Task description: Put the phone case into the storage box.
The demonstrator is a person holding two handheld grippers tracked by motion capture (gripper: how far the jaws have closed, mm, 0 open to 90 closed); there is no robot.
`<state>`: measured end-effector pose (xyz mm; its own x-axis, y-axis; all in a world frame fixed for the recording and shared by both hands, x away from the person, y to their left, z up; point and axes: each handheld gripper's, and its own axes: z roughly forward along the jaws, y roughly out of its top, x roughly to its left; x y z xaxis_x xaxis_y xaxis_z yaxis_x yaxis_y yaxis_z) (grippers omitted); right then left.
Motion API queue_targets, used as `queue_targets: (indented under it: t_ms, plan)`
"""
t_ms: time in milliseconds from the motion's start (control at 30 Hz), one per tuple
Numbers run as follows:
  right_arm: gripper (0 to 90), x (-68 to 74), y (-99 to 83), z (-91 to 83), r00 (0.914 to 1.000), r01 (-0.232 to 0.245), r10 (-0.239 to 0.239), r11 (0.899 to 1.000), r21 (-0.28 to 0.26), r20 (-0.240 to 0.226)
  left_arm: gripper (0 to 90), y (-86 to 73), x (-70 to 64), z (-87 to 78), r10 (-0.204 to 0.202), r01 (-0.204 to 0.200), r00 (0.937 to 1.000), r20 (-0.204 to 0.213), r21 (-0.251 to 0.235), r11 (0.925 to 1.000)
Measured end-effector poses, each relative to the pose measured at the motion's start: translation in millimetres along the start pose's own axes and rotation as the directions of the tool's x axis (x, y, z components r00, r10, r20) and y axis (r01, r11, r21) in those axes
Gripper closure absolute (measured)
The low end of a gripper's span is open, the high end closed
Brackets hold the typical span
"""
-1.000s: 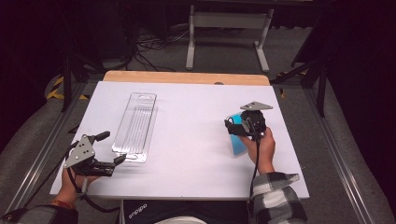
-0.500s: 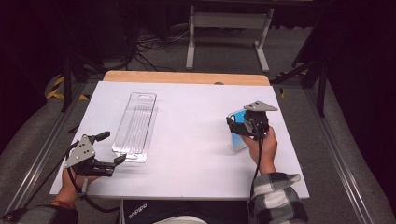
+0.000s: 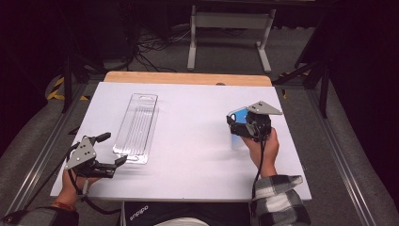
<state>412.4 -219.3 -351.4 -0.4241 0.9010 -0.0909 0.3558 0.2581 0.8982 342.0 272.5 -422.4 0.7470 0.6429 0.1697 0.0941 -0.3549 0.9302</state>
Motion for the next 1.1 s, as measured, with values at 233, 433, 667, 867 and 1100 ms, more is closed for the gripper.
queue_targets:
  t_ms: [233,433,667,867,1100]
  plan:
    - [17.5,10.2,6.6,-3.8,0.9999,0.0,0.0,0.999,-0.044,-0.012,5.7,0.1,0.1,0.3,0.003,-0.003,1.0,0.003,0.002,1.0]
    - [17.5,21.9,12.7,-0.5,0.9994,0.004,-0.006,0.998,-0.058,-0.033,5.6,-0.1,-0.1,0.7,-0.003,0.003,1.0,0.005,0.002,1.0]
    - [17.5,38.1,22.5,5.2,0.9976,0.004,-0.009,0.996,-0.084,-0.069,5.5,0.0,-0.4,0.9,0.001,-0.001,1.0,0.007,0.007,1.0]
    - [17.5,51.3,32.2,12.2,0.9945,0.006,-0.017,0.995,-0.099,-0.103,5.4,-0.2,-0.3,1.6,0.005,-0.005,0.9999,0.012,0.009,0.9999]
    - [17.5,72.6,50.4,25.5,0.9897,0.032,-0.048,0.992,-0.123,-0.135,5.4,-1.0,0.4,1.5,-0.006,0.006,0.9999,0.01,0.001,1.0]
